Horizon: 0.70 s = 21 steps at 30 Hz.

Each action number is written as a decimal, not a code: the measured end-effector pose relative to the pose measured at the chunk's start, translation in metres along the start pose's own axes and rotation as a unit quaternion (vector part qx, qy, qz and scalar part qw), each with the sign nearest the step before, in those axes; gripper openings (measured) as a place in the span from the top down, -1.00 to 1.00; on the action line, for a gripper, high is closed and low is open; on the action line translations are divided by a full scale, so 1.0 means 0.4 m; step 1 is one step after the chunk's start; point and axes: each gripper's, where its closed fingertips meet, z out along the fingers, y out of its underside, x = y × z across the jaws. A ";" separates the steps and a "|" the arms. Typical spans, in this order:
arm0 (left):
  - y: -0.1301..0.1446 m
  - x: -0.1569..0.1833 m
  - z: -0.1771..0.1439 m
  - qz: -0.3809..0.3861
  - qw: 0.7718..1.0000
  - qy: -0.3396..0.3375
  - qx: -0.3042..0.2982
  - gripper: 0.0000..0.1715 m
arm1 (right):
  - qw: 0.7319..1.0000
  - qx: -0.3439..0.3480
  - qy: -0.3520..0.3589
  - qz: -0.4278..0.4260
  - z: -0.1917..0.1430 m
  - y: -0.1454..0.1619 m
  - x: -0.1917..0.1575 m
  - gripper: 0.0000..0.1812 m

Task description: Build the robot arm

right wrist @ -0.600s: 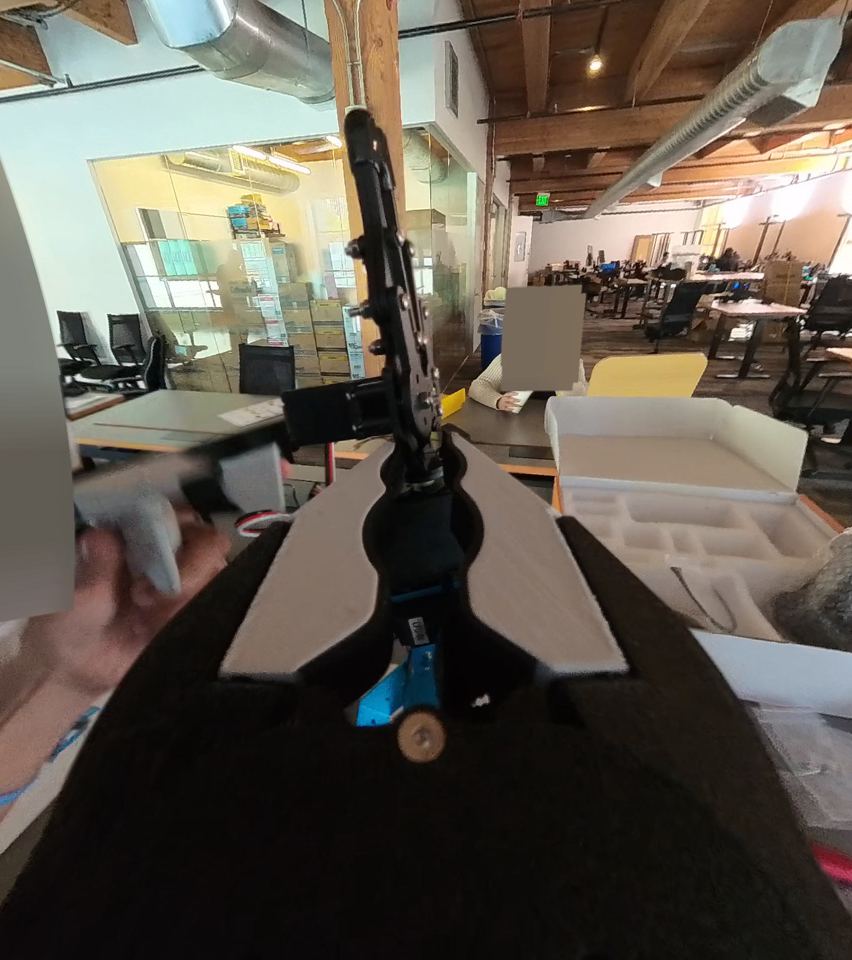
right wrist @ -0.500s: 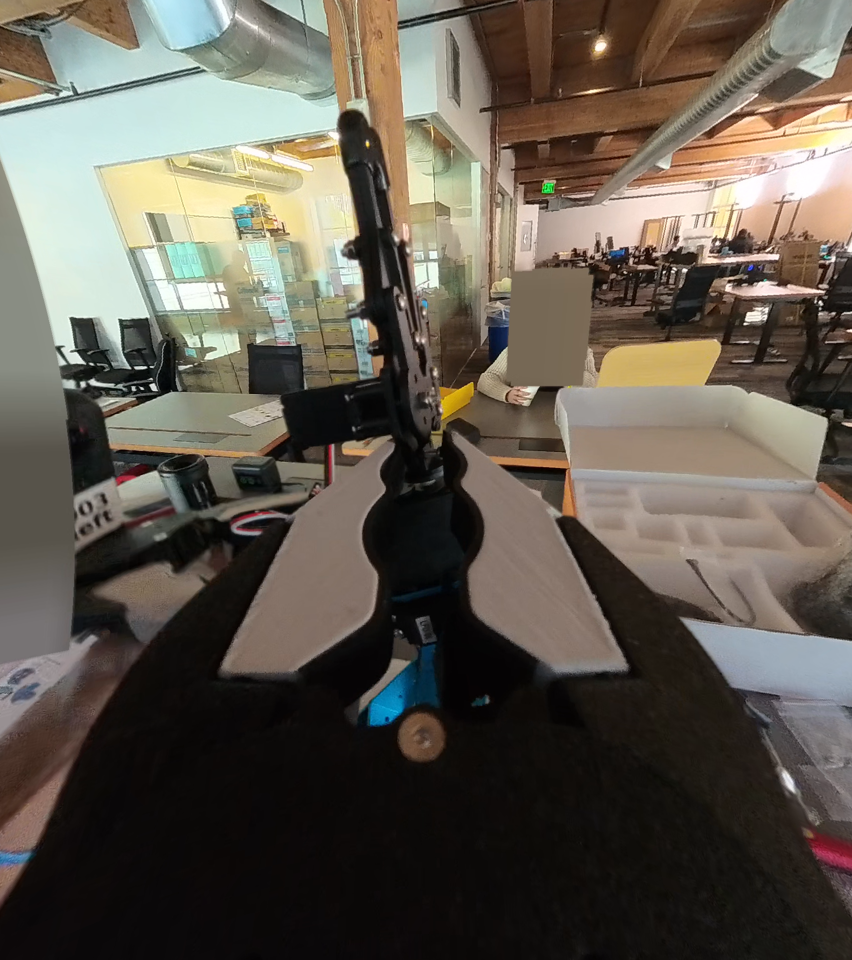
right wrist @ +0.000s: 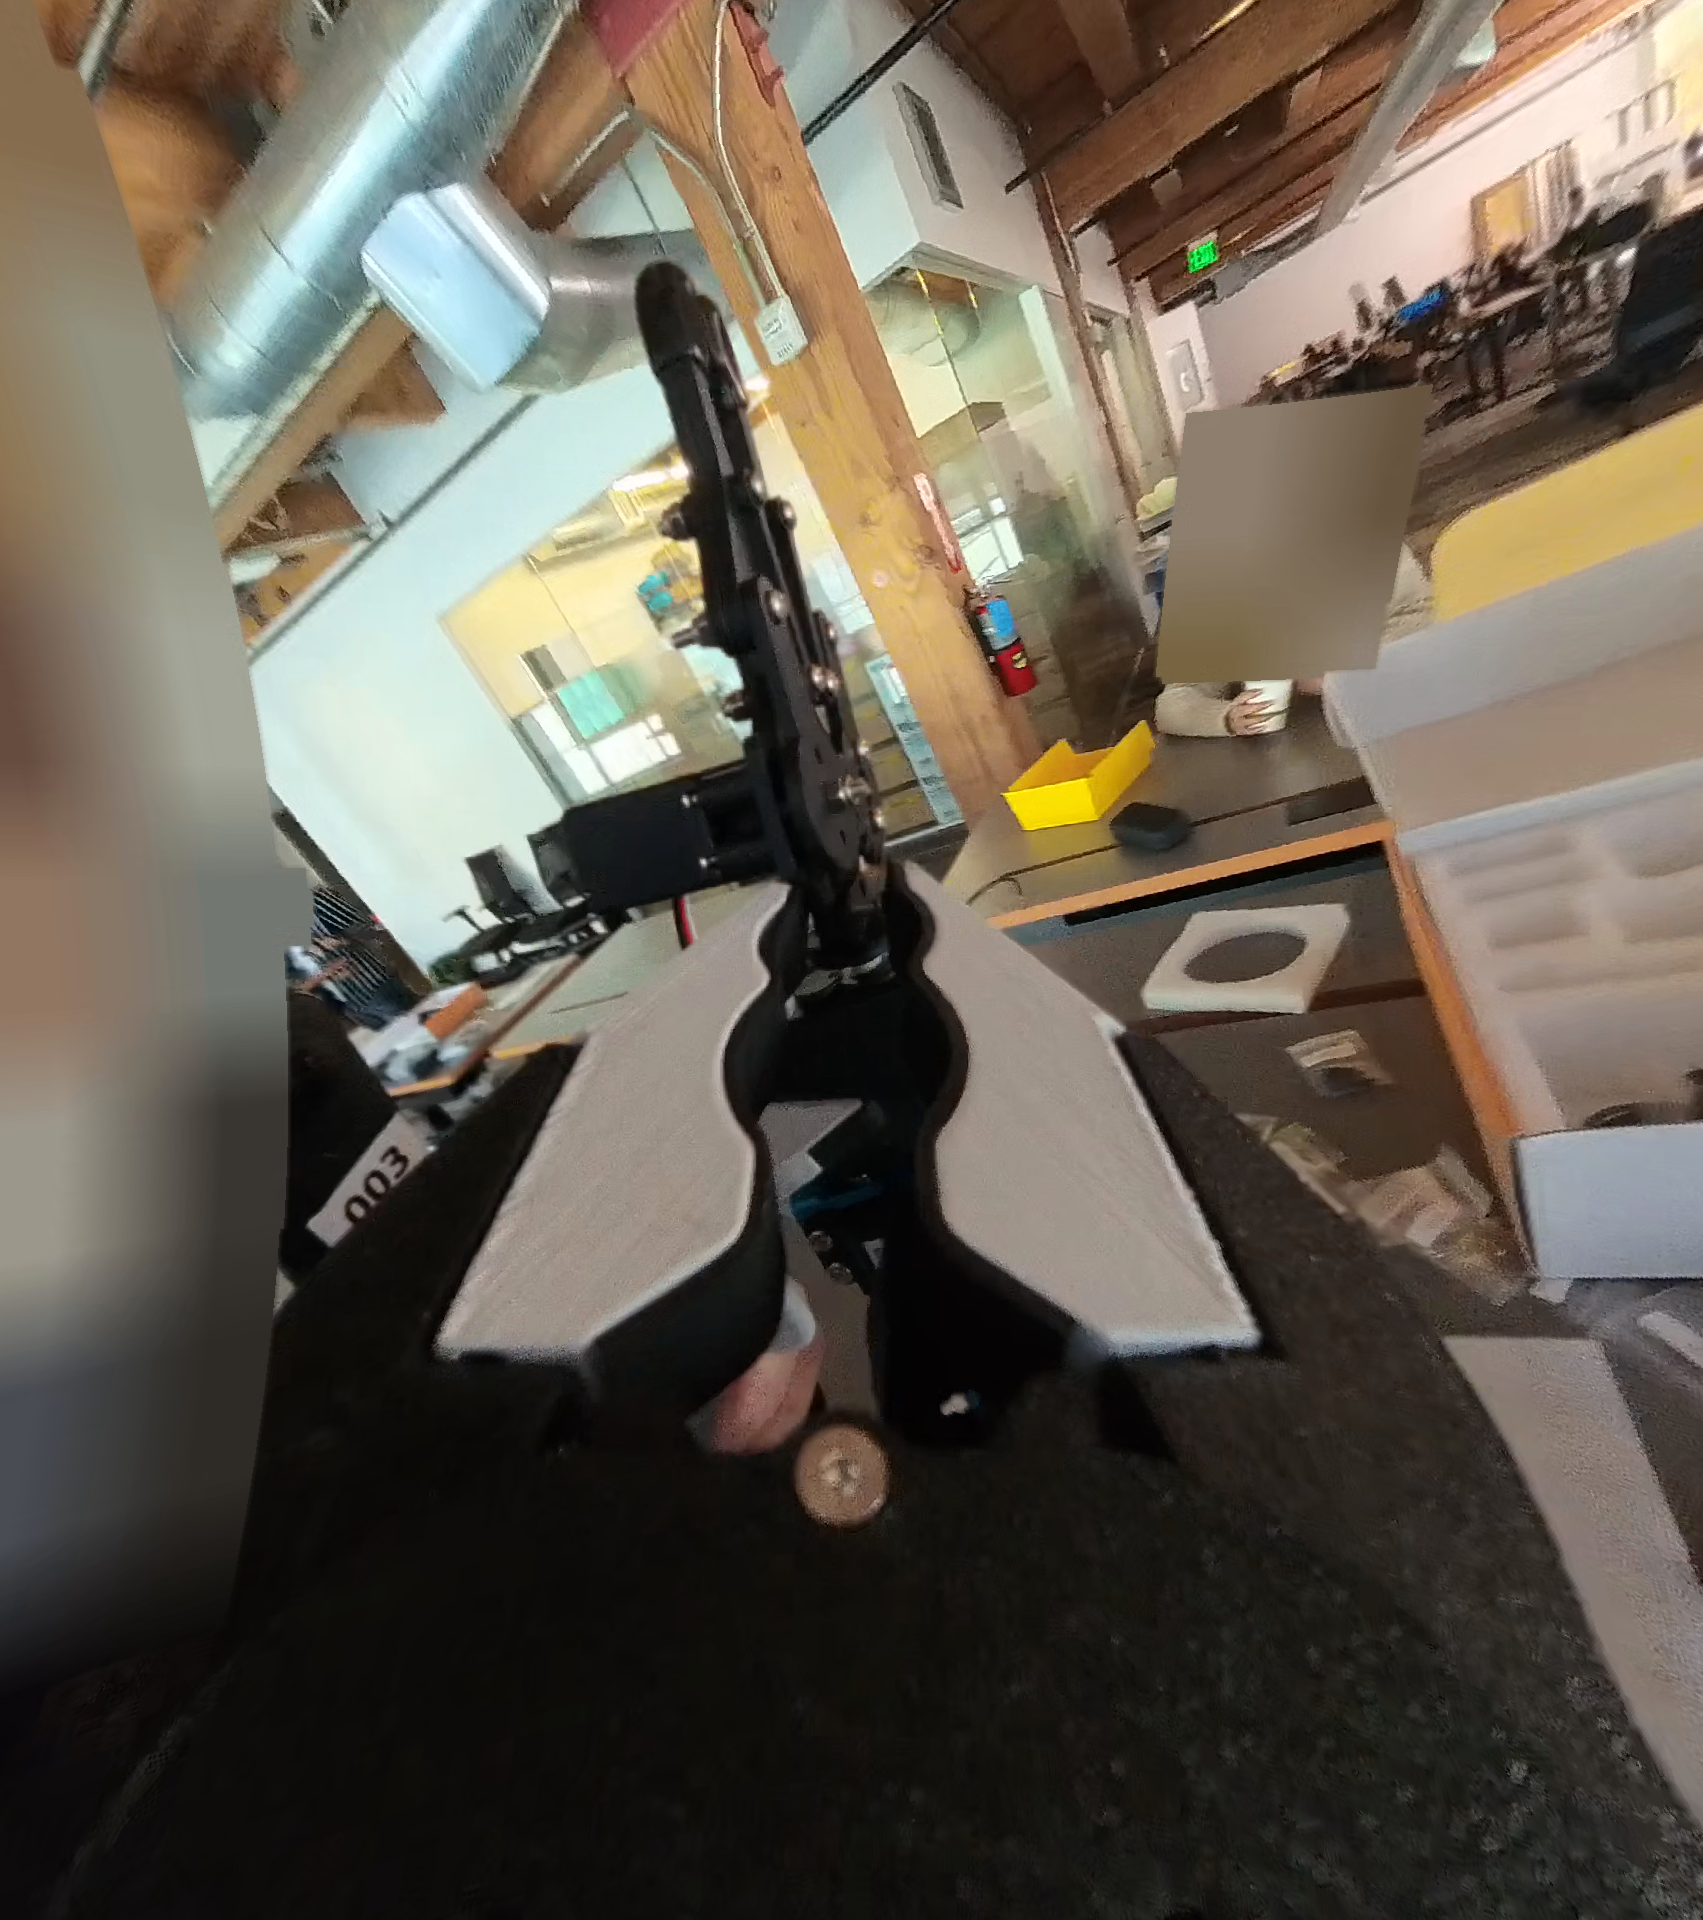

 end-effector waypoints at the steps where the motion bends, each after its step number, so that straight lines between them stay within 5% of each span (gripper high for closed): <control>1: -0.003 0.003 -0.001 -0.004 1.000 0.004 0.000 0.72 | 1.000 -0.001 0.003 -0.005 -0.003 -0.001 0.002 0.85; 21: -0.010 0.016 -0.006 -0.023 1.000 0.013 0.007 0.73 | 1.000 -0.024 -0.009 -0.013 -0.061 -0.020 -0.006 0.75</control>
